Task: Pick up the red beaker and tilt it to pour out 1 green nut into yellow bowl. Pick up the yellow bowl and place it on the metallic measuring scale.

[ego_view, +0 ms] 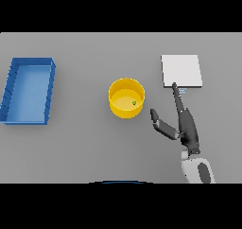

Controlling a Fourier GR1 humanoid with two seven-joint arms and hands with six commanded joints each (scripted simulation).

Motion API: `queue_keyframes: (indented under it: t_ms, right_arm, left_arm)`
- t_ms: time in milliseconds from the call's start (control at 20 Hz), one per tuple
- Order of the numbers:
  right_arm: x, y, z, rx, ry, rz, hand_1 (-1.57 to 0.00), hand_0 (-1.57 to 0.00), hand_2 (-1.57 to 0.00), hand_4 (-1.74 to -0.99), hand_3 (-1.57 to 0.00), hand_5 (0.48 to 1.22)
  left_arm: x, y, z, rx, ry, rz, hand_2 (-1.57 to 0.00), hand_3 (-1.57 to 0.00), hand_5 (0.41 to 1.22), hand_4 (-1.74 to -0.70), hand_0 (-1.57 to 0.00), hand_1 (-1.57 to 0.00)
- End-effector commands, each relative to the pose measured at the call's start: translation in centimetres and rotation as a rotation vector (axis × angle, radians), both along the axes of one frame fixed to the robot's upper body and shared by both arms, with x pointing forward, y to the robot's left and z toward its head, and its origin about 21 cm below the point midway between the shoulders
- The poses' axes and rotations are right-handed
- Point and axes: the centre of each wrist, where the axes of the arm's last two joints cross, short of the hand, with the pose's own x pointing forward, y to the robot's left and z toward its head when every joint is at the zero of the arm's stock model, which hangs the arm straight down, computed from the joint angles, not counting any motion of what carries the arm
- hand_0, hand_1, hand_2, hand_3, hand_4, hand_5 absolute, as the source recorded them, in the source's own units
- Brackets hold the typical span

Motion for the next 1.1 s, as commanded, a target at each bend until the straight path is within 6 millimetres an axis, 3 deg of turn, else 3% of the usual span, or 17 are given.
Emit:
queue_keyframes:
  t_ms: [0,300,600,900,1000,1050]
  right_arm:
    - [-0.2,0.0,0.2,-0.011,-0.011,-0.004,0.00,0.00,0.00,-1.052,0.00,0.648]
    - [-0.4,-0.4,-0.1,-0.028,0.010,0.003,0.00,0.00,0.00,-1.020,0.00,0.645]
    - [-0.8,-0.4,-0.3,0.005,-0.006,0.020,0.00,0.00,0.00,-1.004,0.00,0.648]
    - [-0.7,-0.1,-0.3,0.003,-0.011,0.009,0.00,0.00,0.00,-1.013,0.00,0.644]
    - [-0.5,-0.3,-0.1,-0.002,-0.010,0.007,0.00,0.00,0.00,-1.021,0.00,0.636]
    - [-0.8,-0.6,-0.3,-0.005,-0.011,0.005,0.00,0.00,0.00,-1.021,0.00,0.636]
  left_arm:
    - [-0.7,0.5,-1.0,-0.044,-0.016,0.009,-1.57,-1.47,1.221,-1.74,-1.57,-1.57]
    - [-4.6,0.7,-5.5,-0.193,-0.022,0.106,-1.57,-1.44,1.221,-1.74,-1.57,-1.57]
    - [-7.1,0.0,-8.4,-0.276,-0.053,0.133,-1.57,-1.51,1.221,-1.74,-1.57,-1.57]
    - [-9.2,-0.9,-10.0,-0.307,-0.019,0.163,-1.57,-1.56,1.046,-1.74,-1.57,-1.57]
    - [-9.8,-0.6,-10.6,-0.269,-0.003,0.152,-1.57,-1.56,0.941,-1.65,-1.57,-1.57]
    - [-10.2,-0.6,-10.9,-0.251,0.005,0.149,-1.57,-1.56,0.892,-1.54,-1.57,-1.57]
